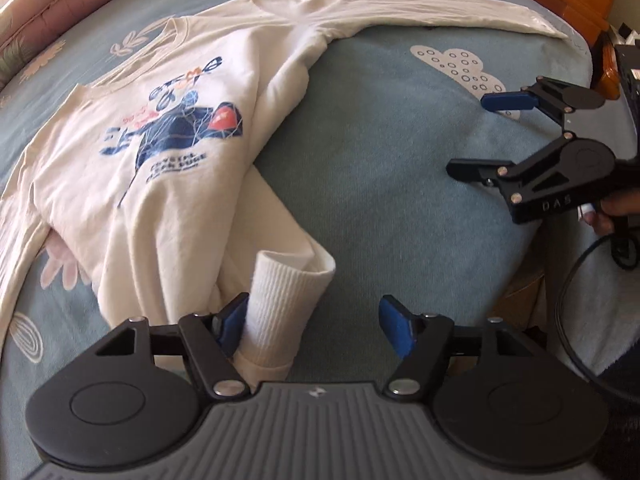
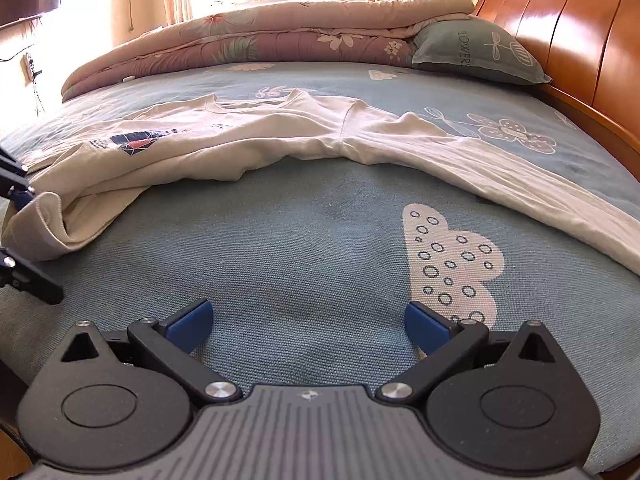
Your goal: Fold clothes
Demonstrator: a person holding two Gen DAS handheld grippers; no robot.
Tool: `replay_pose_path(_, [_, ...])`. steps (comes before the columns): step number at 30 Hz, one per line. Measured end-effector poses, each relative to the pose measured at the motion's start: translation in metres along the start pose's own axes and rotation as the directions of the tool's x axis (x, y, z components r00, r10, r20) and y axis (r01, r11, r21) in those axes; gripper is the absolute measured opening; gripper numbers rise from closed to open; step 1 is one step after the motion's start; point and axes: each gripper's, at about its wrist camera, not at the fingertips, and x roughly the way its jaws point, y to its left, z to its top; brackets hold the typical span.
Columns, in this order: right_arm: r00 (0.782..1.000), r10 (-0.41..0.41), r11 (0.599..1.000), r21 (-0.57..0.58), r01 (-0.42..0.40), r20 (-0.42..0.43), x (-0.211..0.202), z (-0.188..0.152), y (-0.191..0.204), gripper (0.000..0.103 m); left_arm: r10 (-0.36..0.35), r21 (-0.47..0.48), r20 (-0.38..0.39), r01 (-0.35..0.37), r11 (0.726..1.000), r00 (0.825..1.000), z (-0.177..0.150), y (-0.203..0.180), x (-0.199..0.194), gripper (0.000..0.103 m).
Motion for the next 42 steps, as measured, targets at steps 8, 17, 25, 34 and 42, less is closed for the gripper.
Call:
replay_pose_path(8, [1.0,-0.005,1.0,0.001,0.005,0.003,0.001,0.001,0.001,0.103,-0.024,0.017,0.076,0.023,1.0,0.997,0.008,-0.002,-0.031,0.07])
replay_pose_path(17, [1.0,-0.009,1.0,0.005,0.009,0.001,0.001,0.001,0.002,0.103,0.039,0.201,0.032,-0.045,0.978,0.999,0.022,-0.042,0.002,0.069])
replay_pose_path(25, [1.0,-0.008,1.0,0.006,0.008,0.005,0.0,0.0,0.002,0.103,0.173,0.297,0.019,-0.171,0.94,0.985,0.008,-0.035,0.008,0.043])
replay_pose_path(34, [1.0,-0.013,1.0,0.007,0.013,-0.001,0.0,0.0,0.003,0.103,0.201,0.139,0.2,-0.231,0.963,0.959,0.022,0.008,-0.042,0.008])
replay_pose_path(42, [0.998,-0.036,0.999,0.009,0.036,-0.042,0.003,0.008,0.006,0.103,0.244,-0.189,0.217,-0.204,0.961,0.945,0.037,0.111,-0.047,0.011])
